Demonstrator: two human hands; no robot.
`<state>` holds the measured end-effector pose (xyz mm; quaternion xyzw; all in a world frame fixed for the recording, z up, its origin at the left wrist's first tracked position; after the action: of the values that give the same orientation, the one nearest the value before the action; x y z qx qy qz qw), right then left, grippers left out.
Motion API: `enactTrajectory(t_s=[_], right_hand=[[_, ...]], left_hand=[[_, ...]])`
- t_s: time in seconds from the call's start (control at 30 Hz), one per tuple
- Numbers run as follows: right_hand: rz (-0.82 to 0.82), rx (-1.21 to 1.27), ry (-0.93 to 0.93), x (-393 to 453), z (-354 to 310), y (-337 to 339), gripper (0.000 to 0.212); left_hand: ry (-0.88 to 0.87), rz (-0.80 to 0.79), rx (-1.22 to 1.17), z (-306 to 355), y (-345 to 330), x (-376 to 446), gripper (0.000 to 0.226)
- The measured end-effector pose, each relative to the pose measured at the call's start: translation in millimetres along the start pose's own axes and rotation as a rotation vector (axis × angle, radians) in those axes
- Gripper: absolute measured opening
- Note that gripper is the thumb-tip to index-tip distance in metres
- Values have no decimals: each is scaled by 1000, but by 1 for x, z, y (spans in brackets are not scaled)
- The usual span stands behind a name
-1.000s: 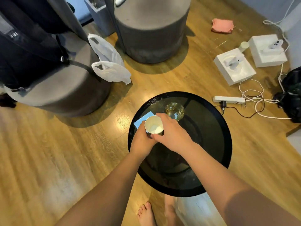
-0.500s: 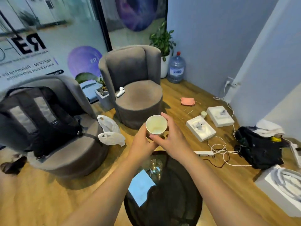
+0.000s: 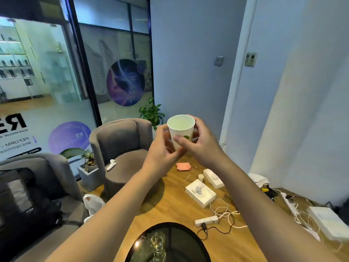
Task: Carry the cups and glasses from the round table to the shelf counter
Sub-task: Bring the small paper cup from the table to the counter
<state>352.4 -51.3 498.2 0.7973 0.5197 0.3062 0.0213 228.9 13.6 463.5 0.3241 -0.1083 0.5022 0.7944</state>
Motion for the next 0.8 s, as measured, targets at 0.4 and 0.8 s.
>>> enactTrajectory(t_s=[0.4, 0.8], right_hand=[[156, -125, -87, -106, -77, 53, 69], [352, -95, -170, -186, -90, 127, 53]], left_hand=[[-138, -180, -116, 75, -16, -62, 60], [-227, -445, -333, 154, -93, -111, 64]])
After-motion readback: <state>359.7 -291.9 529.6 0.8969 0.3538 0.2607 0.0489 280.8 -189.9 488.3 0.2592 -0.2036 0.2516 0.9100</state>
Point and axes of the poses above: each hand's wrist, its own x-axis towards the middle knuckle, its own y-axis out of the back of the hand, z = x × y, the point moved 6 cm from there along x, towards the middle knuckle, and after that the axes turned 5 degrees about x, right-handed, at the moved point
